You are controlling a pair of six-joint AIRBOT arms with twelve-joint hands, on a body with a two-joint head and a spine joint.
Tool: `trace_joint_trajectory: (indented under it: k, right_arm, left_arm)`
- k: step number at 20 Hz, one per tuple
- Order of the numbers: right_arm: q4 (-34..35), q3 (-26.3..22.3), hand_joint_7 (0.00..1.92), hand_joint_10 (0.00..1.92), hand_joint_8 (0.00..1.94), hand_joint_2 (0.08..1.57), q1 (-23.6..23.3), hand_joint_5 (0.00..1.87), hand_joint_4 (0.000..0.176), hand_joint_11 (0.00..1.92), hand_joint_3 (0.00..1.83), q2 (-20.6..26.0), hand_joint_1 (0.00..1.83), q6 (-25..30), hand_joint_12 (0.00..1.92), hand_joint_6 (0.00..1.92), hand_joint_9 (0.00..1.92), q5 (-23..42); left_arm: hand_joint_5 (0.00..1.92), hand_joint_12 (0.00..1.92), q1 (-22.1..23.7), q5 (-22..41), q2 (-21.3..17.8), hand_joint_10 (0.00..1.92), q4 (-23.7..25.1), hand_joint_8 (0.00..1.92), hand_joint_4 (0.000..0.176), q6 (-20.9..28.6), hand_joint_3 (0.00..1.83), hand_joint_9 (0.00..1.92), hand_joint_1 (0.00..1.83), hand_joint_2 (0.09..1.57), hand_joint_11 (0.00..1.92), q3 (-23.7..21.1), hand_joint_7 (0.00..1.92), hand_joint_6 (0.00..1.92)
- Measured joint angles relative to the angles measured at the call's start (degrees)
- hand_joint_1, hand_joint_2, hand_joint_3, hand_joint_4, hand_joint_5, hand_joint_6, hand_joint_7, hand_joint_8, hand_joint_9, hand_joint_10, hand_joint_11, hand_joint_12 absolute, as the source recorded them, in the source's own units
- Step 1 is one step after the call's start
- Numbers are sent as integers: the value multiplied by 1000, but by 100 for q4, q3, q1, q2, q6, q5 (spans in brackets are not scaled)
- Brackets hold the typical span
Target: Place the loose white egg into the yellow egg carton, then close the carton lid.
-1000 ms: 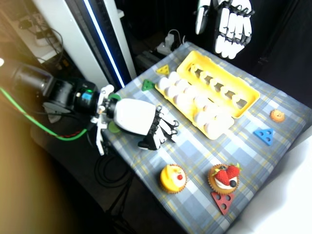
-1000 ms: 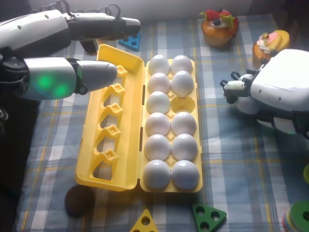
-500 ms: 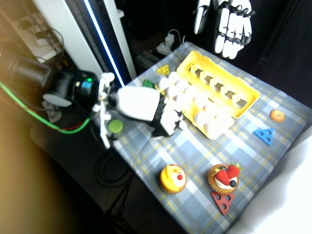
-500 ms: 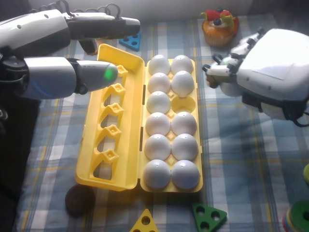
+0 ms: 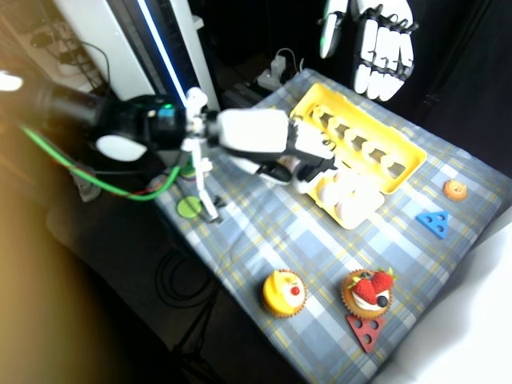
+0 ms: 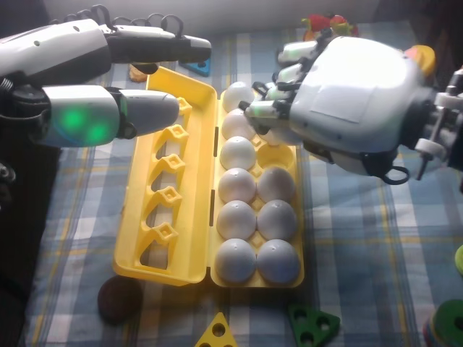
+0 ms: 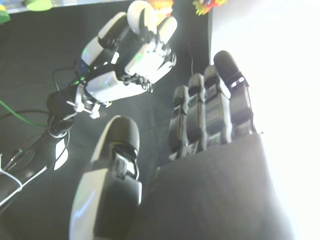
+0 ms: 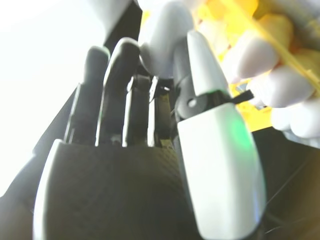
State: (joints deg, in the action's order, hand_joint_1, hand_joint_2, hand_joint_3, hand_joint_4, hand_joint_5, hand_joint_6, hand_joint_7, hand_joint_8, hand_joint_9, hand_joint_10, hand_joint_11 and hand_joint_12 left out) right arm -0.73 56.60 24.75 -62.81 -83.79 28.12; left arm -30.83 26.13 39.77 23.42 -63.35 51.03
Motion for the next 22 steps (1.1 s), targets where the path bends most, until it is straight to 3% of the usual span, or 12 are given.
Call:
trace_joint_trajectory:
  k: [1,5,8,9,10,12,13,14,18,19,20,22]
  right_arm:
    - [7,52,731,1552,1364,1259,-22,611,0,410,7,-74,1306,0,1686,1499,675,-50]
    - [0,127,721,1369,1536,1331,-22,480,0,660,1,-243,1119,-2,1742,1579,694,-170]
    - [-52,127,214,677,217,1295,-22,16,0,90,0,-243,588,184,1593,139,237,-243]
    - [-85,127,60,169,15,1265,-22,0,54,3,0,-243,479,332,1147,5,72,-197]
    - [-92,127,60,169,15,1265,-22,0,54,3,0,-243,479,361,1147,5,72,-186]
    - [-101,122,1,6,0,1249,-22,0,94,0,0,-243,535,435,488,0,2,-192]
    - [-105,114,0,0,0,1256,-22,0,79,0,1,-240,575,485,330,0,0,-201]
    - [-107,28,0,0,0,1294,-22,0,13,0,5,-149,619,581,73,0,0,-181]
    - [-68,-249,0,0,0,1419,-22,0,0,0,37,557,395,599,0,0,0,72]
    - [-28,-302,0,0,0,1406,-15,0,21,0,26,723,274,592,0,0,0,142]
    - [-2,-387,0,0,0,1241,57,0,139,0,0,922,108,592,0,0,0,308]
    - [-11,-555,0,0,0,1221,278,0,161,31,0,1176,122,597,15,0,0,479]
  left_arm:
    - [316,1101,0,4,13,31,-4,2,0,0,0,238,304,1457,0,2,266,3]
    - [321,1268,0,7,50,38,7,5,0,0,0,275,378,1443,0,2,300,1]
    - [282,1264,0,-7,61,34,9,15,0,0,0,261,391,1431,0,4,307,6]
    - [305,1352,0,-4,61,37,11,9,0,0,0,263,477,1408,0,2,306,12]
    - [305,1352,0,-4,61,37,13,9,0,0,0,263,477,1408,0,2,306,12]
    - [292,1302,0,-7,61,26,9,0,1,0,3,230,397,1430,0,2,250,4]
    - [295,1258,0,-13,61,31,11,2,1,0,3,241,381,1436,0,2,250,4]
    - [293,1200,0,-15,61,36,13,5,1,2,3,249,361,1440,0,2,258,2]
    - [260,1226,-20,-33,59,30,-22,3,0,28,0,260,297,1434,0,2,258,3]
    - [238,1263,-31,-17,52,24,-70,1,0,37,2,252,285,1441,0,2,249,0]
    - [177,1338,-103,87,26,16,-181,1,0,66,2,240,264,1458,0,2,199,1]
    - [148,1403,-236,223,-44,30,-358,4,0,155,0,286,369,1441,0,2,215,1]
